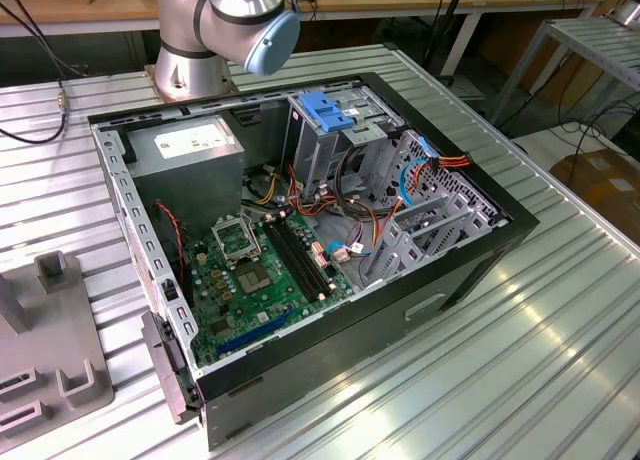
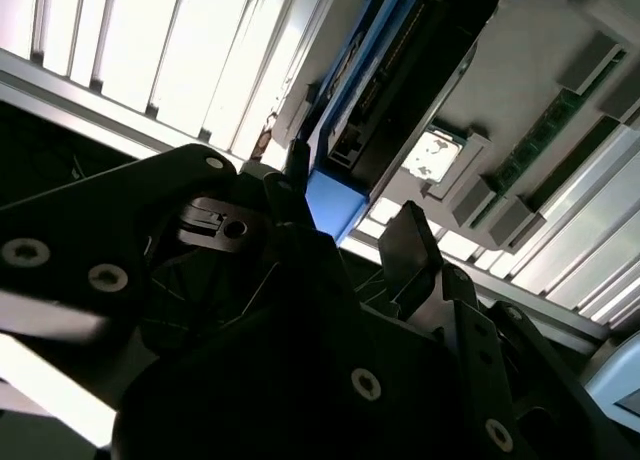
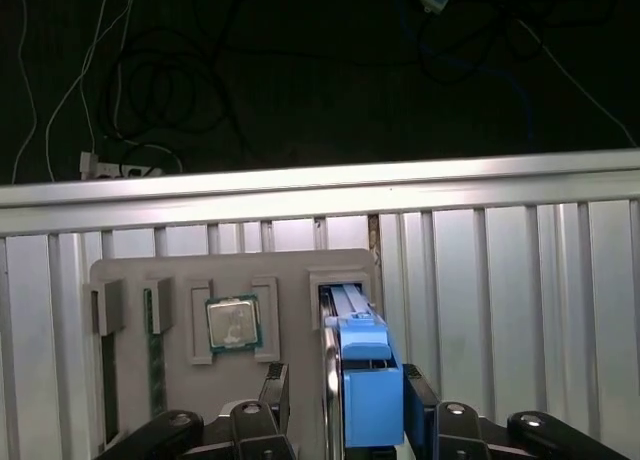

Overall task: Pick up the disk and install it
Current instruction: 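Pick up the disk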

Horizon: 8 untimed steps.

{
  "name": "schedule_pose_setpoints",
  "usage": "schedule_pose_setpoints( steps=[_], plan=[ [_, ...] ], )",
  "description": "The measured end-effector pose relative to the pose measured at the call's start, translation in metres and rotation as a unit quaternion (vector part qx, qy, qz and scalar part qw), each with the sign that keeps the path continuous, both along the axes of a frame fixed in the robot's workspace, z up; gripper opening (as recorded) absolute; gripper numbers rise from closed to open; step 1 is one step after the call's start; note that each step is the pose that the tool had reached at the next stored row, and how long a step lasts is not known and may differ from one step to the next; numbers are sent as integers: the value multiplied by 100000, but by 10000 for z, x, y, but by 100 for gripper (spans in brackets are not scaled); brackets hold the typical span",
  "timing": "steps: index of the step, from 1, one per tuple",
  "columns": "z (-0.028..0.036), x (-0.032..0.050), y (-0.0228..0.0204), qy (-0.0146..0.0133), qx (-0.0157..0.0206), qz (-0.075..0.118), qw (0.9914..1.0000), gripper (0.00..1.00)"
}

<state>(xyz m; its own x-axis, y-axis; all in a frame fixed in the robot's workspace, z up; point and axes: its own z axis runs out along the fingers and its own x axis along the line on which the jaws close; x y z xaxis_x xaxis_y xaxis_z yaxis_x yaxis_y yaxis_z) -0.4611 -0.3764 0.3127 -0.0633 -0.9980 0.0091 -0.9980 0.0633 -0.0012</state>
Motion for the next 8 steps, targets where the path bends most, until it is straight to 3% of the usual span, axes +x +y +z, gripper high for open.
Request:
schedule_pose_setpoints(
  steps=[8],
  plan=[
    [-106,-14,1,1,642,-4,99998,56]
  ],
)
